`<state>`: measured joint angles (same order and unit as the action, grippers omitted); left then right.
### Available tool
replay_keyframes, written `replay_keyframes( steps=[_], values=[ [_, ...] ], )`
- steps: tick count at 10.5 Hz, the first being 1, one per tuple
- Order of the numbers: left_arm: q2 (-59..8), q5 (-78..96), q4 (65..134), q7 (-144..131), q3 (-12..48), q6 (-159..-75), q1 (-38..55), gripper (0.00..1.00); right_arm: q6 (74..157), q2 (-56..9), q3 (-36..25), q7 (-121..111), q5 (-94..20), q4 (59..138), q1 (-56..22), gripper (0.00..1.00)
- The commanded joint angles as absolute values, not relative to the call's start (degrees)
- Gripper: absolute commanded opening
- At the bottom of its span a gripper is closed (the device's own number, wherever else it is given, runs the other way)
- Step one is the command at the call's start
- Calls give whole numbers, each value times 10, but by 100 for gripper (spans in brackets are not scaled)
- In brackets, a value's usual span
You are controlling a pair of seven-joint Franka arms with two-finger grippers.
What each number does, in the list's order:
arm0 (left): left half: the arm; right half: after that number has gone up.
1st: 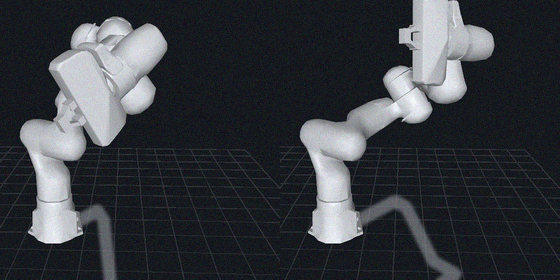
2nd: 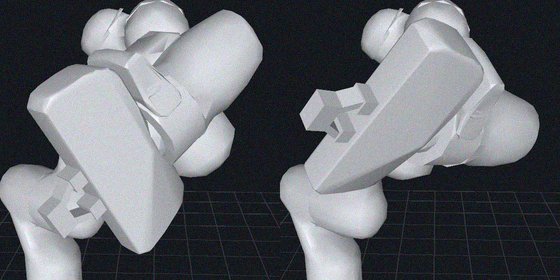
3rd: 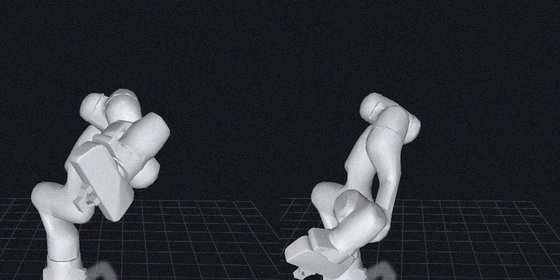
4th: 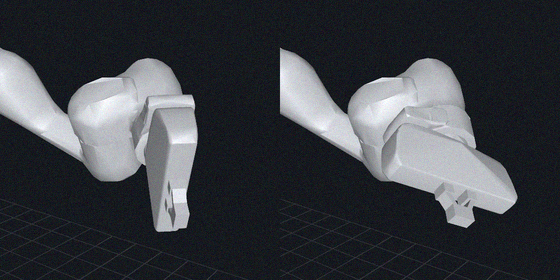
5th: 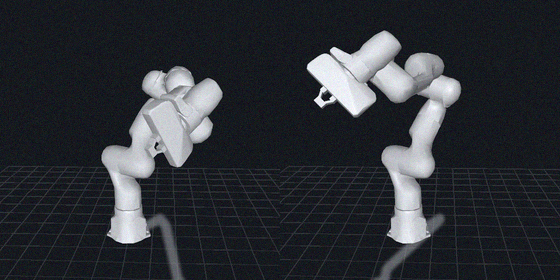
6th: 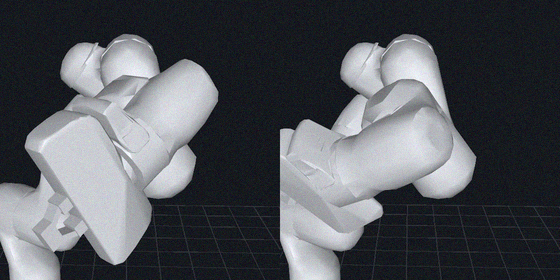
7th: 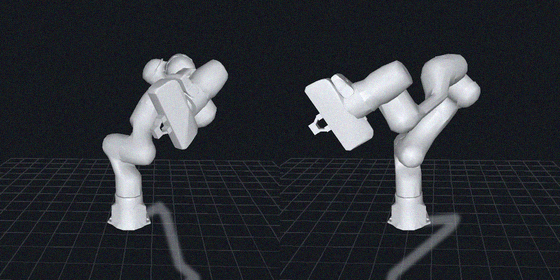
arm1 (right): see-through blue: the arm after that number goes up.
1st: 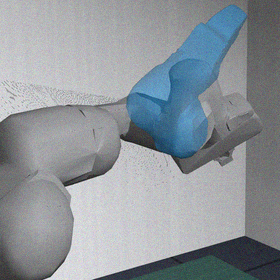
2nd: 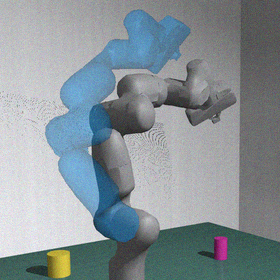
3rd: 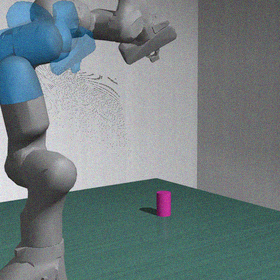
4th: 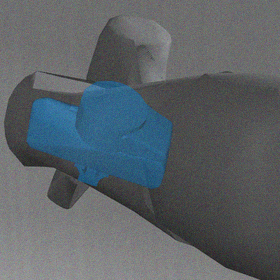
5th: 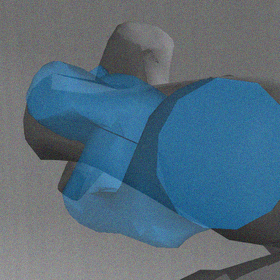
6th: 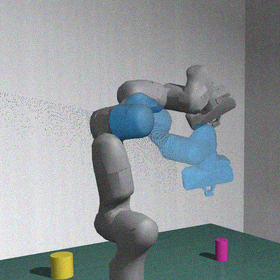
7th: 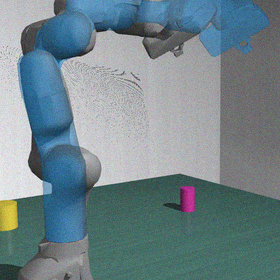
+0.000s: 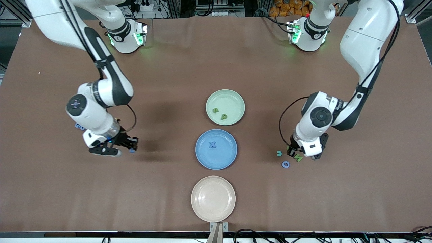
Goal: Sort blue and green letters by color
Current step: 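Release the B with the left gripper while the right gripper releases the 3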
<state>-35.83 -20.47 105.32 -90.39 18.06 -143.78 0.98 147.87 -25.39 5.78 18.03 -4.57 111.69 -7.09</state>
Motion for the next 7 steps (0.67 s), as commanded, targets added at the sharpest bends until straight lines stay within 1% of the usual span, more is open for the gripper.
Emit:
replay_keyframes(
  steps=[1, 3, 5, 7],
  values=[
    [-317, -216, 1058, -950, 213, -1400, 45, 0, 1471, -324, 55, 319, -54, 1018, -136, 13],
    [-321, -216, 1059, -997, 270, -1392, 61, 0, 1471, -352, 53, 400, -47, 976, -177, 13],
    [-320, -215, 1058, -1051, 277, -1375, 126, 0, 1472, -394, 52, 465, -45, 915, -209, 13],
    [-320, -197, 1048, -1089, 282, -1318, 184, 0, 1472, -409, 53, 500, -44, 892, -239, 13]
  ],
)
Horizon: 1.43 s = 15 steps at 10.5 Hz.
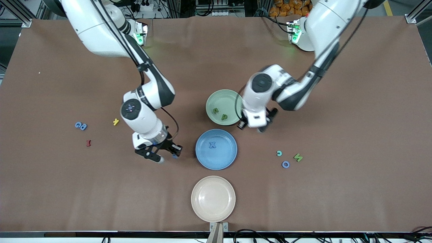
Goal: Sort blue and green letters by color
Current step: 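Release the B with the left gripper while the right gripper releases the 3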
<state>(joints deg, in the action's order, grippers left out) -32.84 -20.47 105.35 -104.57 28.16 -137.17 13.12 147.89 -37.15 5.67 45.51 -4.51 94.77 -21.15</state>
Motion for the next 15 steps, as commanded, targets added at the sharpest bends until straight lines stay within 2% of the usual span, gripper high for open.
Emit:
replay_keyframes(
  steps=[1, 3, 4, 5, 6, 7, 8, 9, 12, 15],
  values=[
    [-320, -174, 1043, -1090, 286, -1307, 200, 0, 1473, -420, 53, 516, -44, 881, -255, 13],
    [-320, -159, 1041, -1091, 287, -1301, 221, 0, 1476, -444, 54, 558, -44, 850, -286, 14],
    [-320, -159, 1041, -1091, 289, -1296, 226, 39, 1477, -455, 53, 579, -44, 836, -303, 15],
    [-323, -160, 1042, -1094, 289, -1294, 236, 99, 1477, -464, 52, 597, -44, 828, -314, 17],
    [-323, -158, 1041, -1112, 288, -1294, 244, 100, 1478, -469, 51, 616, -43, 823, -323, 19],
    [-323, -161, 1041, -1126, 287, -1294, 240, 100, 1477, -469, 51, 627, -40, 823, -330, 28],
    [-323, -163, 1041, -1126, 282, -1293, 236, 100, 1475, -469, 51, 634, -40, 824, -330, 67],
    [-323, -165, 1042, -1126, 259, -1293, 227, 100, 1472, -469, 47, 632, -38, 824, -330, 100],
    [-332, -167, 1000, -1067, 187, -1294, 196, 100, 1446, -460, 35, 596, -19, 829, -318, 100],
    [-332, -164, 969, -939, 178, -1293, 117, 100, 1350, -427, 22, 505, -18, 837, -288, 100]
  ],
)
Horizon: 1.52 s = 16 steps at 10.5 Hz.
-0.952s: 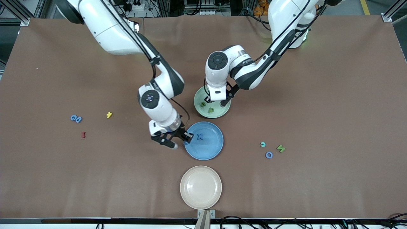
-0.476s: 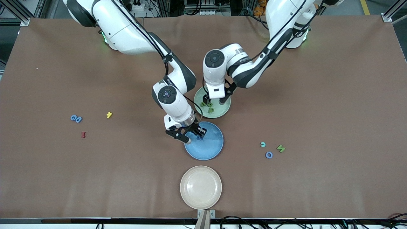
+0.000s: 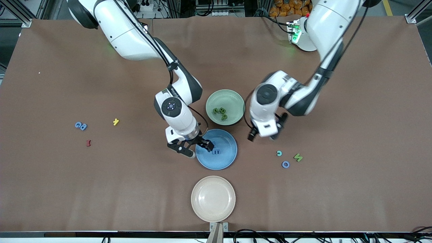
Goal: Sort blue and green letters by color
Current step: 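Grasp the Z with the left gripper while the right gripper reaches the g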
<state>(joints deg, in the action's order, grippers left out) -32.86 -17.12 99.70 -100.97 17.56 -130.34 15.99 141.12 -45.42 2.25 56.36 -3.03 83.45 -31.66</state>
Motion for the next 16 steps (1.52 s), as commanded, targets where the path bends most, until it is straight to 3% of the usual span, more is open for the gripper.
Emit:
replay_keyframes(
  steps=[1, 6, 12, 16],
  values=[
    [-333, -163, 965, -910, 178, -1293, 99, 100, 1347, -414, 5, 451, -14, 843, -277, 100],
    [-368, -159, 962, -794, 178, -1294, 10, 100, 1291, -306, -4, 136, -14, 942, -149, 100],
    [-427, -158, 913, -681, 177, -1295, -14, 100, 1266, -169, -4, -193, -14, 1103, 35, 100],
    [-454, -159, 891, -681, 177, -1305, -15, 100, 1284, -152, -4, -410, -14, 1153, 142, 100]
  ],
)
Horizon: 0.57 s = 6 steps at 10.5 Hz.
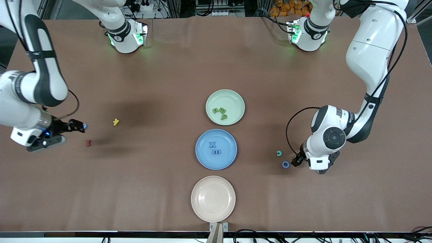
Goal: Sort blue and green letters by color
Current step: 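Grasp the Z with the left gripper while the right gripper reaches the g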
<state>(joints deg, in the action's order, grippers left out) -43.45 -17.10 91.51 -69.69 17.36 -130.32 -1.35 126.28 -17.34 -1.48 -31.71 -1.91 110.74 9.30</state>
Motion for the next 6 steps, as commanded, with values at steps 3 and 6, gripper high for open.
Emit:
replay_keyframes(
  steps=[3, 6],
  values=[
    [-467, -163, 890, -681, 176, -1328, -14, 100, 1414, -158, -4, -464, -14, 1237, 173, 100],
    [-468, -163, 890, -680, 176, -1330, -14, 100, 1447, -172, -4, -472, -12, 1280, 179, 100]
  ],
)
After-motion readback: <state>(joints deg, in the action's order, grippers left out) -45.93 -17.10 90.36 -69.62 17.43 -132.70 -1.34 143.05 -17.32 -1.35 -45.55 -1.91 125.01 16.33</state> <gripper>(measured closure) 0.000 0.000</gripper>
